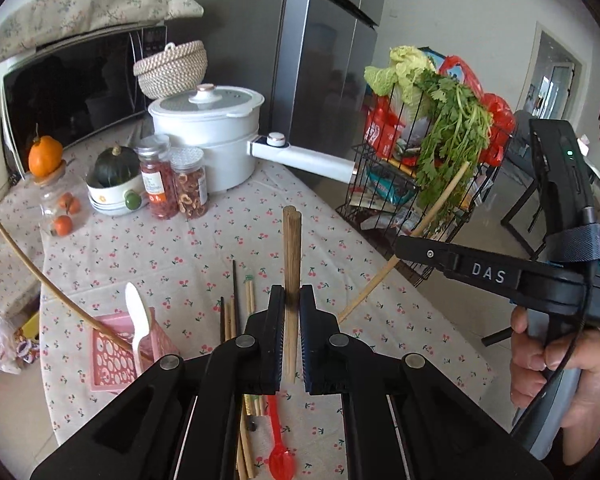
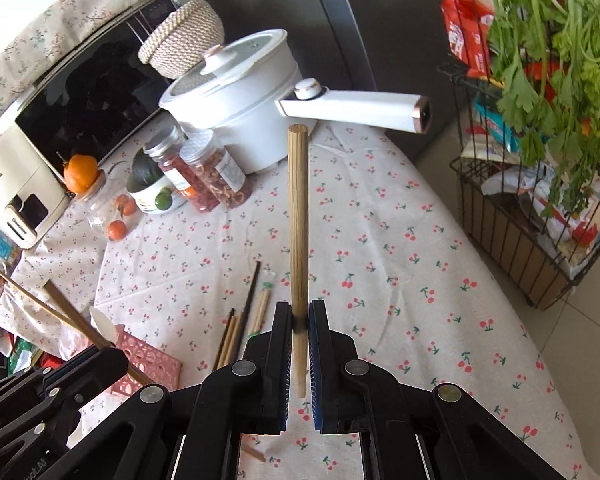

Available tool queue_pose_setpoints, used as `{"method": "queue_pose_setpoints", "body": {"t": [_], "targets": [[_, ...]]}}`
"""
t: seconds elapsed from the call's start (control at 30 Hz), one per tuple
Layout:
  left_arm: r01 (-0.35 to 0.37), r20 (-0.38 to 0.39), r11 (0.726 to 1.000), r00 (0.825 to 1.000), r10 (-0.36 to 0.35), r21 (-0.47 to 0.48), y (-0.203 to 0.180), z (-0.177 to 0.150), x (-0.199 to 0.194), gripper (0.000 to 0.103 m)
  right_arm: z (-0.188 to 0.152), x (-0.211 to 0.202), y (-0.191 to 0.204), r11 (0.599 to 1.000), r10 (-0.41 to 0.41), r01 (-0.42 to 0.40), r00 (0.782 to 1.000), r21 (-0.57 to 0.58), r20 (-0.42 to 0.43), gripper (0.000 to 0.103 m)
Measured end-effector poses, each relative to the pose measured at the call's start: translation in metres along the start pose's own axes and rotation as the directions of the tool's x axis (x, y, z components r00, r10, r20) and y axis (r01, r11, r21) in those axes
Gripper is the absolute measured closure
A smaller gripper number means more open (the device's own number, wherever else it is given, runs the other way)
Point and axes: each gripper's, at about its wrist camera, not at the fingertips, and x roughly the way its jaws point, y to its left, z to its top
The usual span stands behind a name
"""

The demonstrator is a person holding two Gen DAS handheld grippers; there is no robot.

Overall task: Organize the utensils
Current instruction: 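Carry both chopsticks to the pink basket while the left tool releases its pair inside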

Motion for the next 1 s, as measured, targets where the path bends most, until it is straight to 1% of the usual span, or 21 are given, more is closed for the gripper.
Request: {"method": "queue_pose_setpoints", "body": {"t": [0.07, 0.23, 0.4, 0.53, 0.73, 0.9, 1.0], "targets": [[0.005, 0.053, 1.0, 0.999, -0.005, -0.006, 0.007, -0.004, -0.016, 0.097, 0.0, -0.003, 0.007, 1.0, 0.002, -0.002, 1.0, -0.021, 0.013, 0.098], [0.063, 0.11, 0.996, 0.992, -0.055, -0.068, 0.028, 0.004, -0.044, 0.099, -0.002, -0.012, 0.025, 0.996, 0.003, 0.0, 0.999, -0.084, 0.036, 0.098], [0.08, 0.189, 0.992, 0.98, -0.06, -0.1, 0.046, 0.008, -0.077, 0.099, -0.003, -0.024, 0.038, 0.992, 0.017, -0.009, 0.998, -0.123, 0.067, 0.098], [0.053, 0.25, 0.991, 0.968, -0.022, -0.12, 0.061, 0.008, -0.099, 0.099, -0.002, -0.034, 0.049, 0.991, 0.054, -0.041, 0.994, -0.126, 0.096, 0.098], [0.006, 0.304, 0.99, 0.952, 0.038, -0.143, 0.081, 0.007, -0.12, 0.099, 0.0, -0.045, 0.077, 0.981, 0.129, -0.106, 0.982, -0.163, 0.136, 0.098], [-0.035, 0.332, 0.986, 0.939, 0.089, -0.165, 0.097, 0.005, -0.131, 0.099, -0.001, -0.045, 0.103, 0.967, 0.19, -0.16, 0.971, -0.197, 0.143, 0.098], [-0.077, 0.332, 0.982, 0.934, 0.132, -0.172, 0.105, 0.004, -0.13, 0.099, -0.003, -0.042, 0.114, 0.961, 0.216, -0.185, 0.966, -0.206, 0.139, 0.098]]}}
